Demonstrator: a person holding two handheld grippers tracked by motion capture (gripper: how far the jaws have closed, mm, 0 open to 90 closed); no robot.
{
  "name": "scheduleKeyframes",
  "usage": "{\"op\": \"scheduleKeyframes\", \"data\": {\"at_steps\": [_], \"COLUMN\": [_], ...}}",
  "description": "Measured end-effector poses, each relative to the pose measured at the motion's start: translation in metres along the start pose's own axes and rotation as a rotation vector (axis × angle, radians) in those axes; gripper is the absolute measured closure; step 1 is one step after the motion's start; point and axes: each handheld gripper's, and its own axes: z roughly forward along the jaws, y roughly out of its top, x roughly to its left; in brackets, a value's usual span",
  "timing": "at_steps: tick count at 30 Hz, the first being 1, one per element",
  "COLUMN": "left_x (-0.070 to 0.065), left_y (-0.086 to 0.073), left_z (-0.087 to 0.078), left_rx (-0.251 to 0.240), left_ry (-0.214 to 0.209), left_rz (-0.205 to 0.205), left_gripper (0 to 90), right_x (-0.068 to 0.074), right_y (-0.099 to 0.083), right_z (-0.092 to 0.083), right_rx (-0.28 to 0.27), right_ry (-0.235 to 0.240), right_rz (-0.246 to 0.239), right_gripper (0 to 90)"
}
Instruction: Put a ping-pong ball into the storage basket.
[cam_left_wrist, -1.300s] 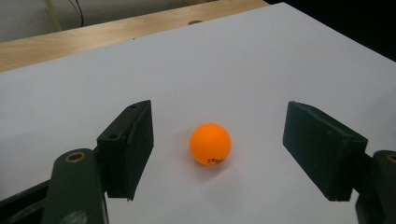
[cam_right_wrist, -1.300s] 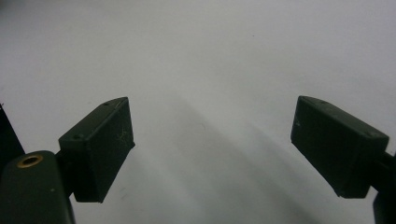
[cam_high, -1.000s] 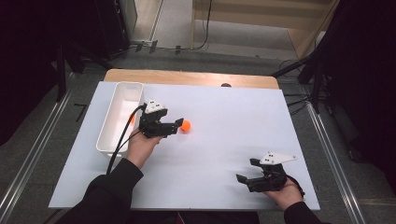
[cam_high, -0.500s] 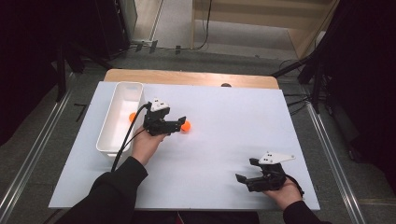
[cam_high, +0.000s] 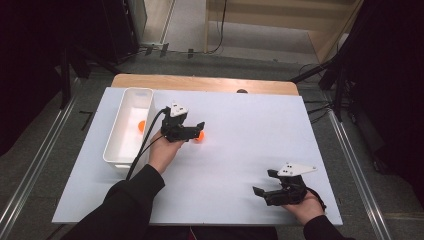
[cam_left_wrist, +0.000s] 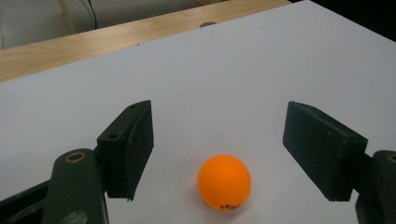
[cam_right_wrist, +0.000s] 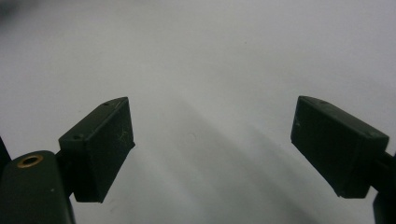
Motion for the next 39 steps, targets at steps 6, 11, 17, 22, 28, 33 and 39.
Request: {"op": "scheduleKeyframes", "data": {"at_steps": [6, 11, 17, 22, 28, 33, 39], "left_x": [0.000, 0.000, 0.000, -0.003, -0.007, -0.007, -0.005], "left_y": [0.002, 0.003, 0.007, 0.007, 0.004, -0.001, -0.004], "left_z": [0.005, 0.010, 0.015, 0.018, 0.020, 0.023, 0.024], "left_rx": [-0.003, -0.002, -0.001, -0.005, -0.009, 0.002, 0.008], "left_ry": [0.007, 0.011, -0.004, -0.013, -0.034, -0.038, -0.027], "left_rz": [-0.002, -0.006, 0.008, 0.010, 0.037, 0.022, 0.028], "left_gripper": [25.0, 25.0, 25.0, 25.0, 25.0, 24.8, 24.8], "right_x": [0.000, 0.000, 0.001, 0.001, 0.001, 0.001, 0.002], "right_y": [0.000, 0.000, 0.000, -0.001, -0.001, -0.001, -0.001], "right_z": [0.000, 0.000, 0.001, 0.001, 0.001, 0.002, 0.002], "right_rx": [0.001, 0.002, 0.011, 0.012, 0.013, 0.013, 0.013], "right_ry": [0.002, 0.002, 0.001, 0.001, 0.000, 0.001, 0.002], "right_rz": [0.002, 0.002, 0.005, 0.003, 0.004, 0.000, -0.001], "right_gripper": [11.7, 11.7, 11.7, 11.7, 11.7, 11.7, 11.7]}}
